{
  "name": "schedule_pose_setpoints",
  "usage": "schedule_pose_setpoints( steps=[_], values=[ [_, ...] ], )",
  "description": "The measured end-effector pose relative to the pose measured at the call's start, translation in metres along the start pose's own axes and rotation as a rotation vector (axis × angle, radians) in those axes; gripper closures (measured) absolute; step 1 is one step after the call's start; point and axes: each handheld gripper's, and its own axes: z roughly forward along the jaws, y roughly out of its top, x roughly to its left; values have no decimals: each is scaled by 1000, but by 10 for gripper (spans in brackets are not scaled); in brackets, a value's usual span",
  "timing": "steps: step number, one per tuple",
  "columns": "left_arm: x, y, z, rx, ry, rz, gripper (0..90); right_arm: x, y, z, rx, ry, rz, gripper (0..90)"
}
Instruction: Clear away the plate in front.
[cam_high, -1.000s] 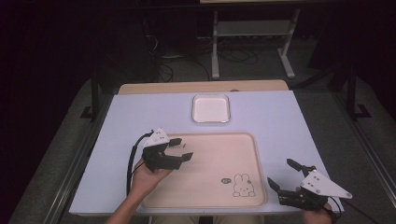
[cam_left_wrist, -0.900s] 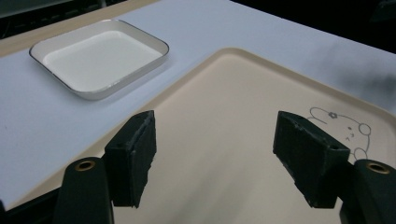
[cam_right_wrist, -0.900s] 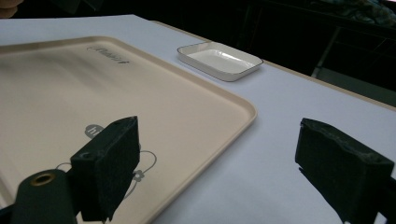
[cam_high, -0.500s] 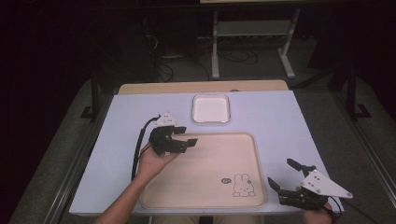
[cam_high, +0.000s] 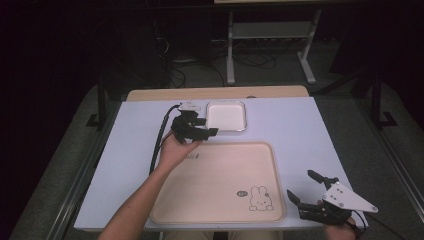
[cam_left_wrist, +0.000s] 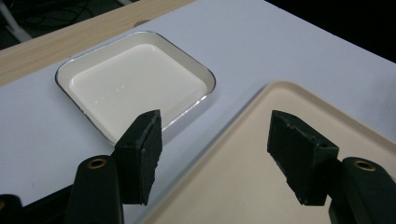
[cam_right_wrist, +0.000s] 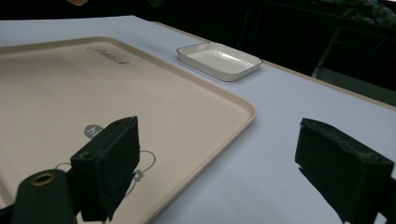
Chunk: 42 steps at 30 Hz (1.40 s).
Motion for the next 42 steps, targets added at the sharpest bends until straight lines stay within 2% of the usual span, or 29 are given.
schedule_pose_setpoints(
  steps=[4,5,9,11,14,21,24,30,33,34,35,36,38,42],
  values=[
    [6,10,10,13,25,-1,341,0,0,-1,1,-1,4,130],
    [10,14,14,21,18,-14,343,-1,-1,-1,2,-2,4,130],
    [17,23,20,45,32,-21,350,-1,-1,-1,1,-2,3,130],
    [20,27,22,35,29,-37,354,0,-1,0,3,0,1,130],
    [31,30,29,18,15,-107,370,0,0,0,5,5,-5,129],
    [52,35,51,88,82,-160,372,-1,-1,0,5,4,2,130],
    [58,34,61,105,103,-191,378,-2,-1,0,4,3,4,130],
    [66,26,75,130,157,-224,437,-3,-2,-1,-3,-1,12,130],
    [72,21,80,178,208,-258,461,-3,-1,-1,-3,3,9,129],
    [72,21,80,178,208,-258,471,-3,-1,-1,-3,3,9,129],
    [77,19,80,182,199,-285,481,-3,-1,-1,-1,5,9,130],
    [77,19,80,182,199,-285,508,-3,-1,-1,-1,5,9,130],
    [81,16,80,169,174,-334,531,-3,-1,-1,-4,2,7,130],
    [85,13,82,183,186,-370,559,-5,-2,-3,-8,-4,21,130]
  ],
)
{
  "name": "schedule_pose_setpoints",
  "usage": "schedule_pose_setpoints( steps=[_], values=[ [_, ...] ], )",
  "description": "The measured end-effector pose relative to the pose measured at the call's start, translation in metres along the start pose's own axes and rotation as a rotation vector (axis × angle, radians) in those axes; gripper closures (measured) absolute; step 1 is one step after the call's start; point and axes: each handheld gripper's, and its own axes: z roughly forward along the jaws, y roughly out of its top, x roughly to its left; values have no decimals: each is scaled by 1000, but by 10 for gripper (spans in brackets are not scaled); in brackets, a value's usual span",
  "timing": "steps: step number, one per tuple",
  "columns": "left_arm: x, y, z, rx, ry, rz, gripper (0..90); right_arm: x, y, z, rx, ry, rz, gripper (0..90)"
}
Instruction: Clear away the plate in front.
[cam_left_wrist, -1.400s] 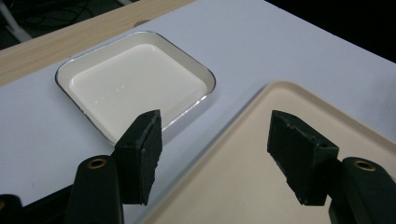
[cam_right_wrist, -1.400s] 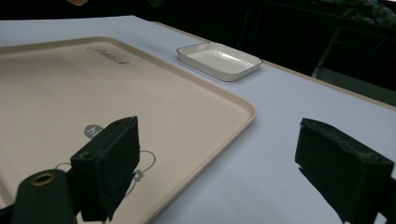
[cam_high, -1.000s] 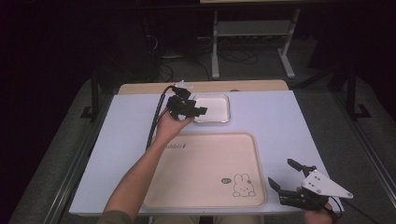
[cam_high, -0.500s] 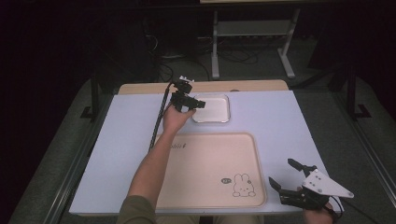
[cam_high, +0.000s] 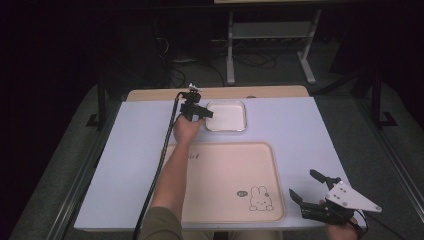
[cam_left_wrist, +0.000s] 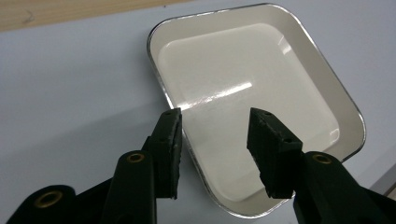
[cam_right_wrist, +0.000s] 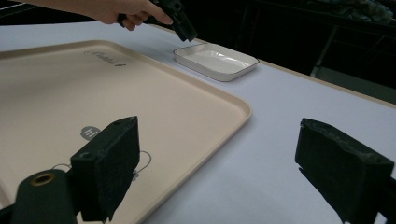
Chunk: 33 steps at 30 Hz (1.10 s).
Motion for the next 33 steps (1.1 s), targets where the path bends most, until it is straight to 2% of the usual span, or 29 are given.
schedule_pose_setpoints(
  steps=[2,4,7,9,13,19,22,23,26,27,30,33],
  values=[
    [1,0,2,15,11,-3,569,0,0,0,-1,-1,1,129],
    [3,-2,4,34,26,-24,578,1,0,0,0,1,-4,130],
    [5,-4,7,39,14,-53,591,1,0,0,1,3,-4,129],
    [7,-5,9,59,28,-59,626,1,0,-1,-2,2,-7,130],
    [7,-7,14,98,47,-61,642,1,0,-1,-3,1,-5,129],
    [6,-8,19,113,38,-82,703,1,0,-1,-4,3,-8,129],
    [4,-8,19,106,55,-95,729,1,0,-1,-6,3,-5,130],
    [4,-8,20,106,51,-98,768,1,0,-2,-8,3,-7,130],
    [1,-8,21,100,55,-102,807,1,0,-2,-8,3,-6,130],
    [2,-9,21,99,50,-126,813,1,0,-2,-8,3,-4,130],
    [3,-9,20,94,42,-142,827,1,0,-2,-8,3,-4,129],
    [8,-12,19,55,10,-199,884,1,0,-2,-9,3,-4,130]
  ],
)
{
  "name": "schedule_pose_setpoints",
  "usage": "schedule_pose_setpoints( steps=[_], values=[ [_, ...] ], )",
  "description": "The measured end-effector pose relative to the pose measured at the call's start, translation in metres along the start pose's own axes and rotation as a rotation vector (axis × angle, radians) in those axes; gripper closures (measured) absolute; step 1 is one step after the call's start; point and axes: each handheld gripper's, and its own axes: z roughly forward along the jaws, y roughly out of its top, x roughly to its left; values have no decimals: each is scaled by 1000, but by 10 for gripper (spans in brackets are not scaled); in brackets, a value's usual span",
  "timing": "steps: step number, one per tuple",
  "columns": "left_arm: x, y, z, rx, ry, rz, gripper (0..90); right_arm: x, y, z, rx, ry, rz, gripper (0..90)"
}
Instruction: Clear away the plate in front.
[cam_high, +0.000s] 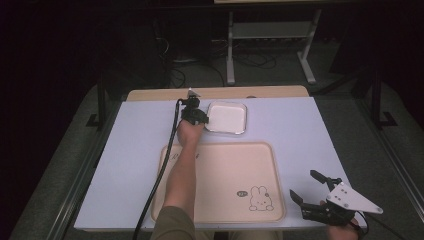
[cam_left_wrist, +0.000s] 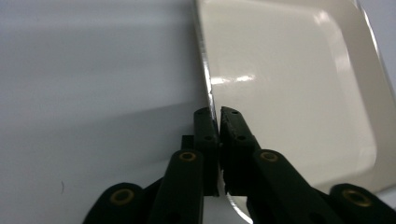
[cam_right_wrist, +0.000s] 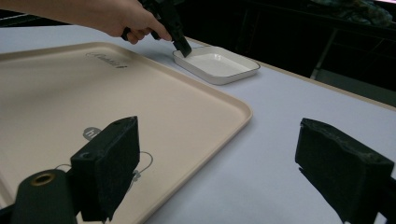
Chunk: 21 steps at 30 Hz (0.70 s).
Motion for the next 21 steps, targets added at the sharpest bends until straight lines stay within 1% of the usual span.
schedule_pose_setpoints(
  steps=[1,4,6,11,13,15,21],
  values=[
    [1,0,0,-8,-6,-10,884,0,0,0,0,0,0,130],
    [1,-2,0,-14,-11,-19,887,0,0,0,1,1,-1,130],
    [3,-2,-1,-26,-32,-44,889,0,0,0,0,2,-1,129],
    [6,-4,-4,-46,-29,-70,889,0,0,0,-2,1,1,129],
    [8,-5,-6,-69,-39,-91,890,0,0,0,0,3,0,129],
    [10,-6,-9,-87,-58,-112,890,0,0,0,0,3,1,129],
    [13,-3,-22,-127,-80,-123,890,0,0,0,0,5,1,130]
  ],
)
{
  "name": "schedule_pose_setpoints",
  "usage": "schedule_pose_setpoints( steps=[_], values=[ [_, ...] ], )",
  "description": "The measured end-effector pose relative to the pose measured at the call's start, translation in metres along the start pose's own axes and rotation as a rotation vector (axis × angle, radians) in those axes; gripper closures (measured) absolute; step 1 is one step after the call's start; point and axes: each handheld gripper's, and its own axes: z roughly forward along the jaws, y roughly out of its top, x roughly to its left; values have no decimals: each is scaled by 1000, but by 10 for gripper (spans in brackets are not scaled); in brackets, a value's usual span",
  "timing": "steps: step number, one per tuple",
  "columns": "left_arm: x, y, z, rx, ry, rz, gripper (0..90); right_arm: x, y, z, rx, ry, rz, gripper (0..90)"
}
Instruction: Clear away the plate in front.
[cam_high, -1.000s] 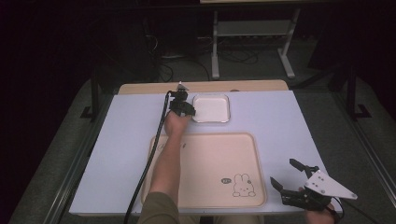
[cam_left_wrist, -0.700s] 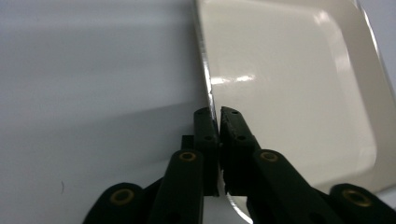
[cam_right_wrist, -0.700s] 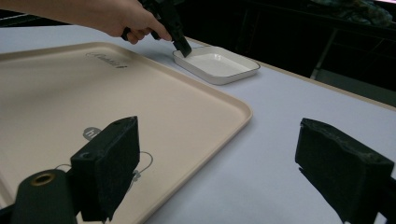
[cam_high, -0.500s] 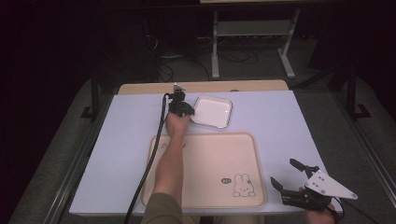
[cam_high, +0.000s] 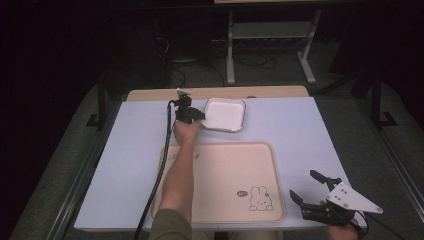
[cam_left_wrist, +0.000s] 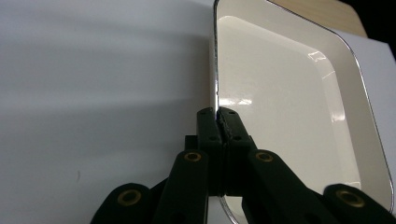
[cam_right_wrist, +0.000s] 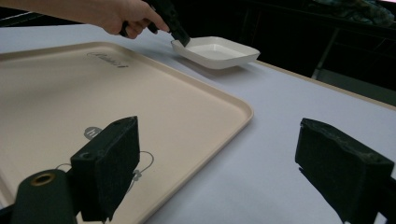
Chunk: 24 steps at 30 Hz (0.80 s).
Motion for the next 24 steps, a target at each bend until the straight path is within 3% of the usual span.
schedule_pose_setpoints(
  steps=[12,24],
  values=[
    [-6,9,-36,-38,-29,14,890,0,0,0,7,1,-1,130],
    [11,12,-81,-117,-45,-16,890,-1,-1,0,5,-6,4,130]
  ],
)
